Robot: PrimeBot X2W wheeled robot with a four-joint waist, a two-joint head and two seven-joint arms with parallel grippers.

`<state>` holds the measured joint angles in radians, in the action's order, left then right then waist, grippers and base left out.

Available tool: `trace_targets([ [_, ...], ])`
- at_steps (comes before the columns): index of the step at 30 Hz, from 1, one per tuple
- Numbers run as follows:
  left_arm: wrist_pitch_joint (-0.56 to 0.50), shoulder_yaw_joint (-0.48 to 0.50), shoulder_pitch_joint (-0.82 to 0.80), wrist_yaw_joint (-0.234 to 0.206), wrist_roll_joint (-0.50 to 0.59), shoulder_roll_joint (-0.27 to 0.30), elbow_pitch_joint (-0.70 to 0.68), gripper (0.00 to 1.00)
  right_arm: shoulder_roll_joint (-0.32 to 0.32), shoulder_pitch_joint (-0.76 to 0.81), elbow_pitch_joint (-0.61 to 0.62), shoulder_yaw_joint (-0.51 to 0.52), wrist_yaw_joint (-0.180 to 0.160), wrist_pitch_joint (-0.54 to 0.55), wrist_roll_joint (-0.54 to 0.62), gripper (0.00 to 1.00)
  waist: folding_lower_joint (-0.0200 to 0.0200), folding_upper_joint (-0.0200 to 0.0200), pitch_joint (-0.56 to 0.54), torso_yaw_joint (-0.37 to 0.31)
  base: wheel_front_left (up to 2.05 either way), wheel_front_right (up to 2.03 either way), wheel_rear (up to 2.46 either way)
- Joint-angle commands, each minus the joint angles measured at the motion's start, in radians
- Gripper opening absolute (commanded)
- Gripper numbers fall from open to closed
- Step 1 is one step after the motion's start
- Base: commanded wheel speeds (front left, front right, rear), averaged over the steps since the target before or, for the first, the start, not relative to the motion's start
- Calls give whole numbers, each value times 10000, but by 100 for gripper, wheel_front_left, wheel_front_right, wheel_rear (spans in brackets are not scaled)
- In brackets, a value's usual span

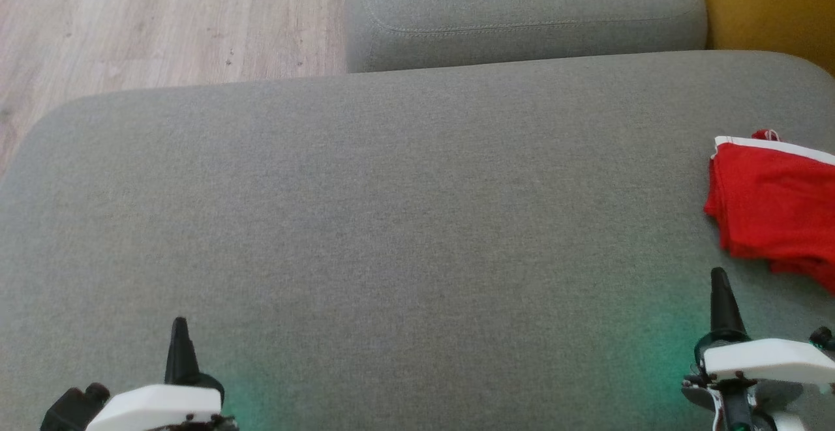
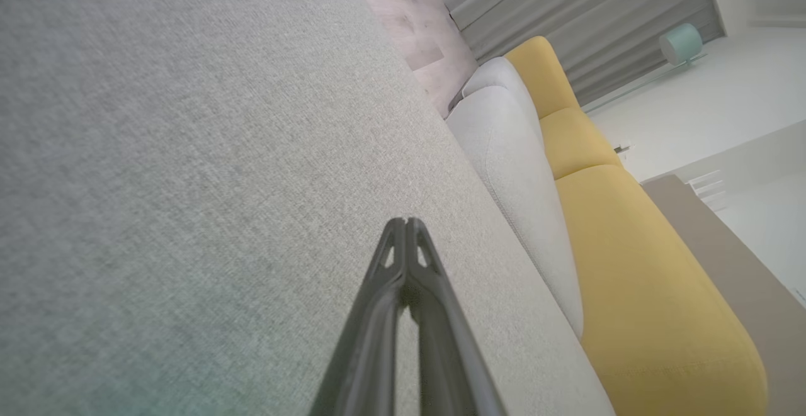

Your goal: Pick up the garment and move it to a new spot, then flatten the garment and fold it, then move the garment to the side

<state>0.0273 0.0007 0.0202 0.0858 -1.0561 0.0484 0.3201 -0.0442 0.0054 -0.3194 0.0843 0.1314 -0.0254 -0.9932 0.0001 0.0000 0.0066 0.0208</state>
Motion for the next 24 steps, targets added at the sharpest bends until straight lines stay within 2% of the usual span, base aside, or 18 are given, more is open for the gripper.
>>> trace_targets([
  [1,-50,297,-530,65,-266,17,-324,0,-41,-512,370,-55,-5,55,-318,0,-1,0,-1,-5,0,0,0],
  [24,-780,747,-936,272,-3097,18,-551,0,-51,-847,572,135,-6,773,-3460,0,-1,0,-19,-115,0,0,0],
])
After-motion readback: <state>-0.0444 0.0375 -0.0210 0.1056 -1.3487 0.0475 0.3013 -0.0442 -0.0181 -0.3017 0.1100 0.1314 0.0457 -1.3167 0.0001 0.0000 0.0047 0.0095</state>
